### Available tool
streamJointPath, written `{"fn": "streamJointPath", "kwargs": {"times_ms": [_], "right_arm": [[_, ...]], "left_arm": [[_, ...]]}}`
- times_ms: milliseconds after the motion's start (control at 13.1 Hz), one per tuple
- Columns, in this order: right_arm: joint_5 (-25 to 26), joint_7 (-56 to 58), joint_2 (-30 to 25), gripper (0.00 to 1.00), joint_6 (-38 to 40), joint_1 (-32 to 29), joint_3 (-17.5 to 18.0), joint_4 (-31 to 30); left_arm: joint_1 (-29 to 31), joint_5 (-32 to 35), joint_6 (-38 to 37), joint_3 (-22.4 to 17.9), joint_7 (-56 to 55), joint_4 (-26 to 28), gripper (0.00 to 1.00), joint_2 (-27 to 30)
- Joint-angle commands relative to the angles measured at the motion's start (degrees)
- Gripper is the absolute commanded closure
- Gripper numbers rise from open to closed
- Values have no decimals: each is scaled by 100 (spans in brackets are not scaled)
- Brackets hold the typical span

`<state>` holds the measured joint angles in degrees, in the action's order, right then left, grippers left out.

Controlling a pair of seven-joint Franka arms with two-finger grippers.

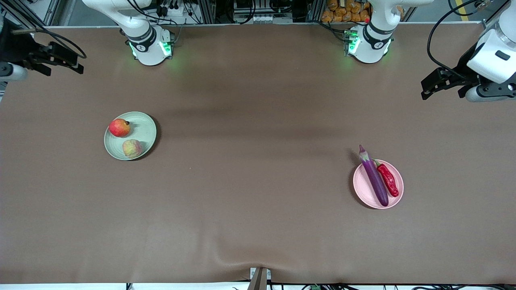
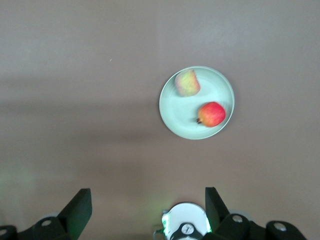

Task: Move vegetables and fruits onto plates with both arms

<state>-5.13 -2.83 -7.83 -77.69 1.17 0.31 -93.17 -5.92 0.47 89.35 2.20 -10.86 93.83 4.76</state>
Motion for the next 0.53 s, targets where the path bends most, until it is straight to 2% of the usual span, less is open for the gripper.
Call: {"fn": "streamJointPath", "kwargs": {"times_ms": [0,76,152,457], "right_arm": [[590,37,465,0,33,-240,189,673],[653,37,737,0,113,-249,162,1034],[663,29,835,0,418,-223,162,1143],[435,194,827,0,764,-415,22,1135]], "left_arm": [[38,-12,21,8,128,82,0,122],[38,-21,38,8,136,74,0,122],[38,-39,73,8,145,74,0,122],[38,-83,73,8,312,21,0,87]]}}
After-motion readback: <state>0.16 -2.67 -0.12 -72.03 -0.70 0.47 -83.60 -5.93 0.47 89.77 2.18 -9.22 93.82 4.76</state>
